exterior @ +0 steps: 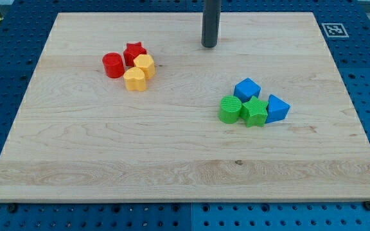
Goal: Point your arm at the bottom of the yellow heart
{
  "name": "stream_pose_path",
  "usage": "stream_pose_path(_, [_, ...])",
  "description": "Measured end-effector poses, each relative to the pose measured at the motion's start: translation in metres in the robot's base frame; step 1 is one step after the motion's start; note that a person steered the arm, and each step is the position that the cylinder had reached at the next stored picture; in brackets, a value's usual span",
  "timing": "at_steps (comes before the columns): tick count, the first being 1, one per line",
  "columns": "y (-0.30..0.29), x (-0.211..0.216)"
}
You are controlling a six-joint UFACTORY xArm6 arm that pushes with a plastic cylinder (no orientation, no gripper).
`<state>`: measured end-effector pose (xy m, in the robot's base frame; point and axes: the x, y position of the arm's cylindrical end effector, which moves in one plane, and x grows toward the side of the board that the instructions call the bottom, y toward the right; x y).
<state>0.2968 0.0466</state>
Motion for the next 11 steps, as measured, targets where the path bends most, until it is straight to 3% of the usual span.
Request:
stream_pose_path(4, [0.002,0.004])
stream_pose_path(5, [0.007,0.037])
stream_pose_path(7, [-0.055,0.096])
stream_pose_path(9, [-0.074,0.149])
stream_pose_path(10, [-0.125,0.161])
stream_pose_path(11, [-0.16,0.144])
